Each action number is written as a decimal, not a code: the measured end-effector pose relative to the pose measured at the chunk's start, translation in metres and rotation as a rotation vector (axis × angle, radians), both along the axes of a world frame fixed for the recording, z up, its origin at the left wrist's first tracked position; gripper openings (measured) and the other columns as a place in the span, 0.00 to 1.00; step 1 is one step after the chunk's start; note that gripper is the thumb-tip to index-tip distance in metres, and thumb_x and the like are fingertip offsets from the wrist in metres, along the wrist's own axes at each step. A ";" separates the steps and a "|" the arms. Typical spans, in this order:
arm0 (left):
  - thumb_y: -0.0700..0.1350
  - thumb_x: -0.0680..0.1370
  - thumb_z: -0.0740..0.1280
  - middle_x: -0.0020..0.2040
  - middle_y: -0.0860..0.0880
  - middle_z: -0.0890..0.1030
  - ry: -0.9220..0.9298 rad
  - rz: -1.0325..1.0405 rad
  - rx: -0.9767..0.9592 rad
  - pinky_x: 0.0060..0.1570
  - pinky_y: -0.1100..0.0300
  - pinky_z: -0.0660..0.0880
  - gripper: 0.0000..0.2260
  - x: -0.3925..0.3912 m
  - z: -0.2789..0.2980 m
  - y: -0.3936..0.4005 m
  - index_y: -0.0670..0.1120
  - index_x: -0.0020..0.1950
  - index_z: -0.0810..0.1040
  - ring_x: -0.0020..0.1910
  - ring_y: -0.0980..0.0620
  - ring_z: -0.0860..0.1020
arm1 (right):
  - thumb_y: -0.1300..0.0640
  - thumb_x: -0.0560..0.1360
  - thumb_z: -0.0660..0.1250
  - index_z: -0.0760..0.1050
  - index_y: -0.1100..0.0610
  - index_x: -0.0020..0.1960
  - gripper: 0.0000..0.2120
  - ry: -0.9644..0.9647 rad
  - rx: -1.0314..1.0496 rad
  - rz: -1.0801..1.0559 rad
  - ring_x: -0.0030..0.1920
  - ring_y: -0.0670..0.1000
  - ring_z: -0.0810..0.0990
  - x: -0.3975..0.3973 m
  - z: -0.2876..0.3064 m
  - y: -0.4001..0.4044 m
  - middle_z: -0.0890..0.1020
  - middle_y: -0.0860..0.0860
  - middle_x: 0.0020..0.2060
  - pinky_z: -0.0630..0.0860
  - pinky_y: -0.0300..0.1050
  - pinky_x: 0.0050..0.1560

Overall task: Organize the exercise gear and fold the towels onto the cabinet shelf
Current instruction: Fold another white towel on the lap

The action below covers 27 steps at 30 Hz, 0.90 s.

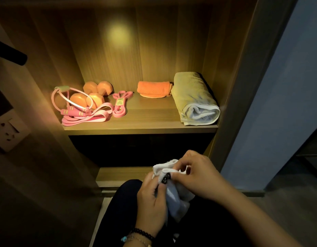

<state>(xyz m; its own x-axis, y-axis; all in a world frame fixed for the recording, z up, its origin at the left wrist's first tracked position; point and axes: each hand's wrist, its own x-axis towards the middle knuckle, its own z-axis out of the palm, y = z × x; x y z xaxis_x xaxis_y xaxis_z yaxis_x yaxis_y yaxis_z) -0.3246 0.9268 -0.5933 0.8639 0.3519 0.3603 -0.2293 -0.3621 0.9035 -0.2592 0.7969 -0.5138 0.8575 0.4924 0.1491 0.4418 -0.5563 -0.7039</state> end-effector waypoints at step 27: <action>0.39 0.79 0.57 0.43 0.44 0.76 0.081 0.234 -0.412 0.45 0.55 0.70 0.10 0.089 0.103 0.100 0.43 0.47 0.78 0.43 0.49 0.74 | 0.40 0.67 0.73 0.74 0.49 0.61 0.26 -0.095 -0.963 0.258 0.63 0.56 0.64 0.051 -0.024 0.016 0.68 0.53 0.60 0.61 0.54 0.58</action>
<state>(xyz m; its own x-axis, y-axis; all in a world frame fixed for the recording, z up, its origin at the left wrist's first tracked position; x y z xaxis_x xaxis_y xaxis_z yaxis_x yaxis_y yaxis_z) -0.2356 1.0265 -0.4900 0.7637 0.6399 0.0848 -0.1073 -0.0037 0.9942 -0.2078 0.8125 -0.5375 0.7125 0.6087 -0.3490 0.6605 -0.7498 0.0407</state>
